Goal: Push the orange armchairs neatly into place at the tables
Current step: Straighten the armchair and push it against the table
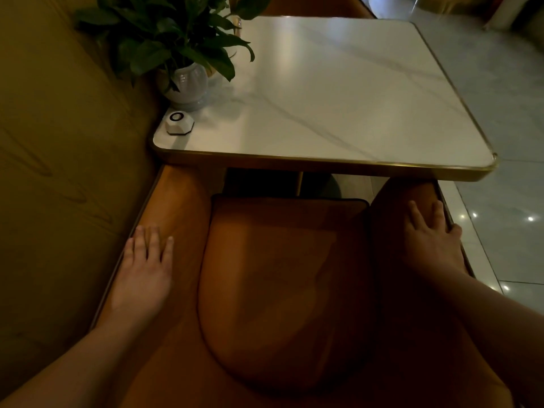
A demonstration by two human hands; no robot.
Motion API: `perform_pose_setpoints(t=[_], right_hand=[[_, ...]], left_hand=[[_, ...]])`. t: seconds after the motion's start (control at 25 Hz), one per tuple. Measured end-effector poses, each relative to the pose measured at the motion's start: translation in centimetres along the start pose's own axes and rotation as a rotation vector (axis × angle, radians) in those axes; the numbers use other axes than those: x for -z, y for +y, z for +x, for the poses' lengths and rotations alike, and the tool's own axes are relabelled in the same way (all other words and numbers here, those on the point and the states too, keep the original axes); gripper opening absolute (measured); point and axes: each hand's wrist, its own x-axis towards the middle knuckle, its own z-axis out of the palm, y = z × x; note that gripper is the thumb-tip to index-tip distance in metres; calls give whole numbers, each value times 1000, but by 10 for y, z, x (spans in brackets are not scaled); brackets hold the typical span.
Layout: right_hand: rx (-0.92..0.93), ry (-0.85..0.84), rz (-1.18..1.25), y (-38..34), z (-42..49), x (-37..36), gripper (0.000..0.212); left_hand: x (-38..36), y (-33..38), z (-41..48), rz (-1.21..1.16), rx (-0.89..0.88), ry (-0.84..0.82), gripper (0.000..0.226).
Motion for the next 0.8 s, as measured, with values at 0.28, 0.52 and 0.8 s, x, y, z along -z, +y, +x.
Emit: perform_pose_setpoints(t=[0.28, 0.52, 0.8], right_hand=[[12, 12, -1, 2, 1, -4, 86], [9, 17, -4, 1, 0, -5, 89], [-10, 12, -6, -2, -1, -5, 82]], left_hand=[[0, 0, 0, 4, -3, -2, 81], [1, 2, -1, 14, 8, -11, 86], [0, 1, -1, 19, 1, -12, 93]])
